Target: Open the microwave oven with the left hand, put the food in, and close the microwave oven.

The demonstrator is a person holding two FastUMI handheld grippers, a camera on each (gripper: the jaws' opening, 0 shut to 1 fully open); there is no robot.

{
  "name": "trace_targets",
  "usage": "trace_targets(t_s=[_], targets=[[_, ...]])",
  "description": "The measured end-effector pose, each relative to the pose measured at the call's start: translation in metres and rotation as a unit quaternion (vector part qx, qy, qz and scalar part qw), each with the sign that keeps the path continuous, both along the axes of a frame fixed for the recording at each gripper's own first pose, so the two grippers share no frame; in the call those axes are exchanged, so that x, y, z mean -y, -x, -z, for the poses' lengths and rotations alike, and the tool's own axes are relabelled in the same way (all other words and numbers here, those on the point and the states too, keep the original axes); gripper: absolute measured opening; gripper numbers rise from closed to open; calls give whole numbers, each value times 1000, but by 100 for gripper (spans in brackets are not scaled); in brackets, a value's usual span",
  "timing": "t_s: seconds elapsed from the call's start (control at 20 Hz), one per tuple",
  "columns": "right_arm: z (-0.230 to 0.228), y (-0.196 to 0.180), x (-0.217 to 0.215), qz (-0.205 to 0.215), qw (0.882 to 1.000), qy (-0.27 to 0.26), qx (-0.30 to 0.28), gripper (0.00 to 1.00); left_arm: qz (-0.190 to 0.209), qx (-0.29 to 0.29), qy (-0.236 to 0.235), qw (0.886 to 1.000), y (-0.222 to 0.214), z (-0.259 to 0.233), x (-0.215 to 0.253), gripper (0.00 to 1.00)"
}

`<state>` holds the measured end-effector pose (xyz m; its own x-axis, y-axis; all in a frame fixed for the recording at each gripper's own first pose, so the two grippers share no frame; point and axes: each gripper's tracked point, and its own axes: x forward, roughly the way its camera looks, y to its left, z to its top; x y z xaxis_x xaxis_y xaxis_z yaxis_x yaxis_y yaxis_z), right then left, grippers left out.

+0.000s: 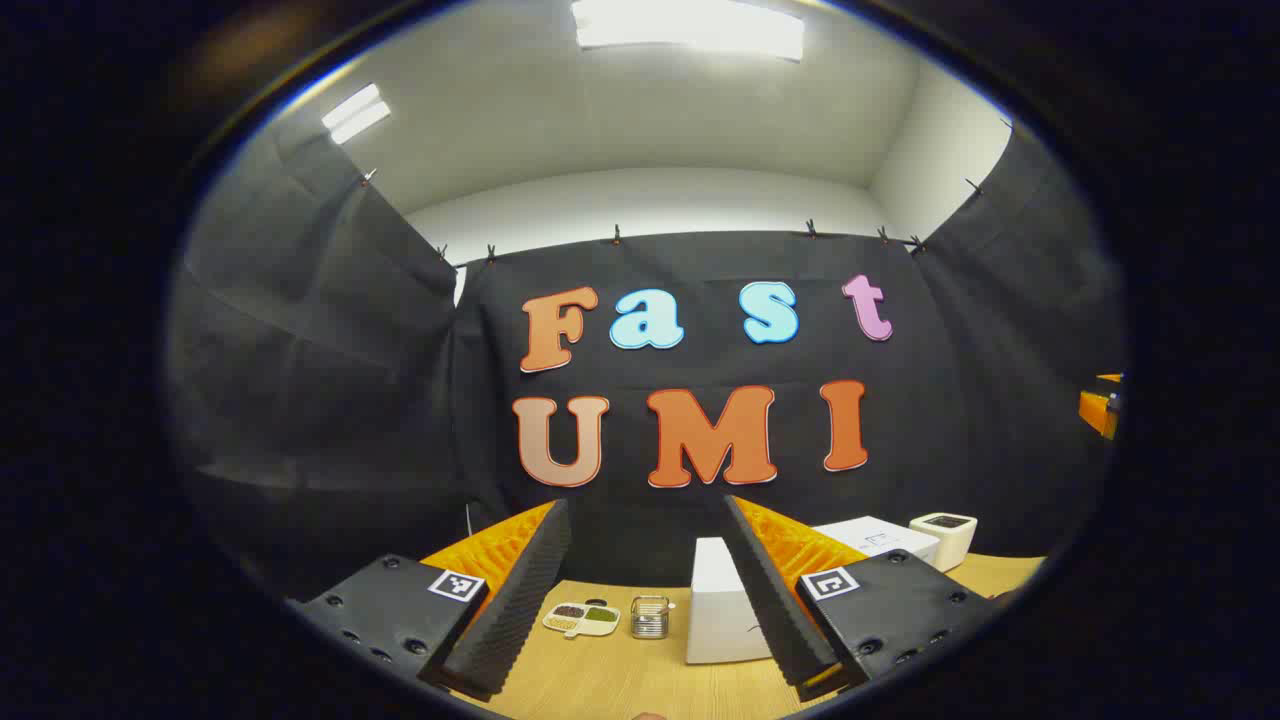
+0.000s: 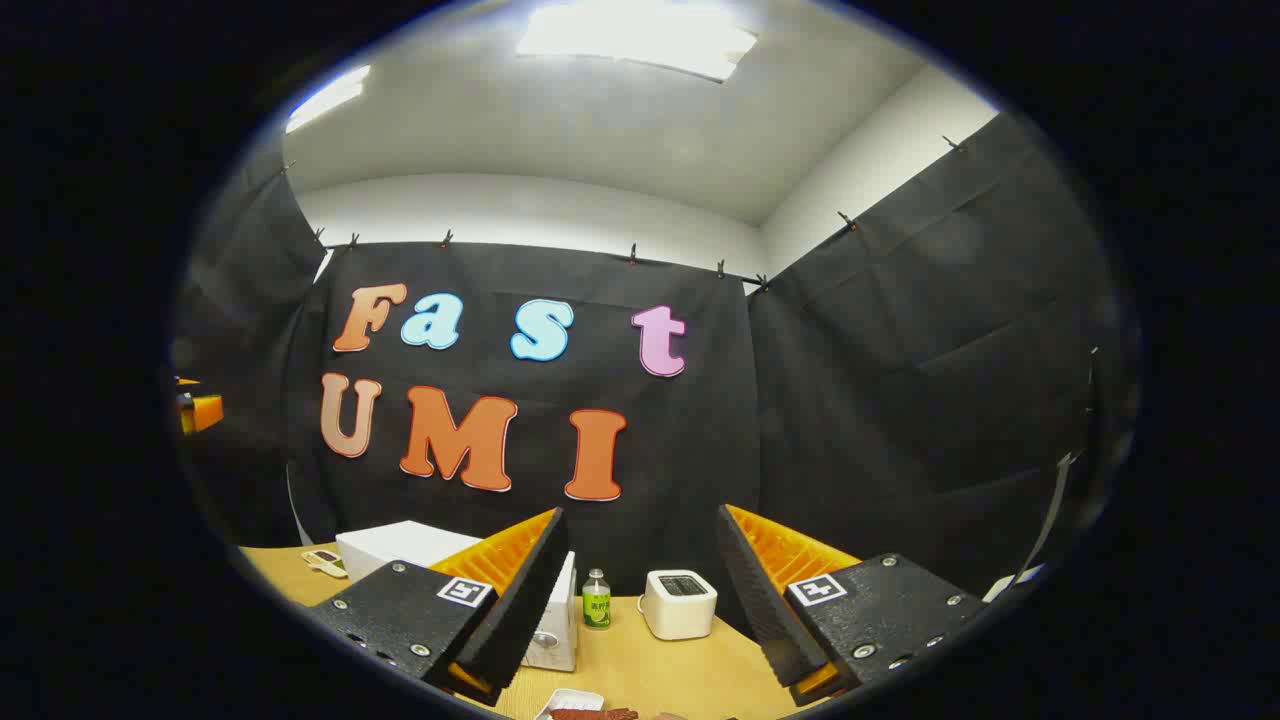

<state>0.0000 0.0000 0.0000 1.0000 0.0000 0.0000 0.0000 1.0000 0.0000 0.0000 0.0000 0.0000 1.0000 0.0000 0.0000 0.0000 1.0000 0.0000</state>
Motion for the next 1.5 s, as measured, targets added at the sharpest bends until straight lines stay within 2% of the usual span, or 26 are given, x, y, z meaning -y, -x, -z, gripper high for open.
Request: trace_targets(t_s=[0.3, 0.5, 0.85, 1.0, 1.25, 1.5], targets=[[5, -14, -16, -17, 1000, -3, -2, 92, -21, -17, 8, 1000, -10, 19, -19, 99], [15, -21, -23, -27, 1000, 4, -14, 92, -15, -32, 8, 999, -12, 24, -11, 99], [10, -23, -13, -30, 999, -4, -11, 92, -36, -19, 2, 999, -14, 9, -14, 97], [9, -25, -9, -29, 1000, 1, -10, 94, -26, -21, 6, 999, -15, 10, -2, 100], [14, -22, -14, -39, 999, 6, -16, 94, 6, -24, 21, 999, -15, 10, 30, 97], [29, -19, -5, -38, 999, -1, -28, 94, 42, -49, 18, 998, -18, 40, 79, 100]])
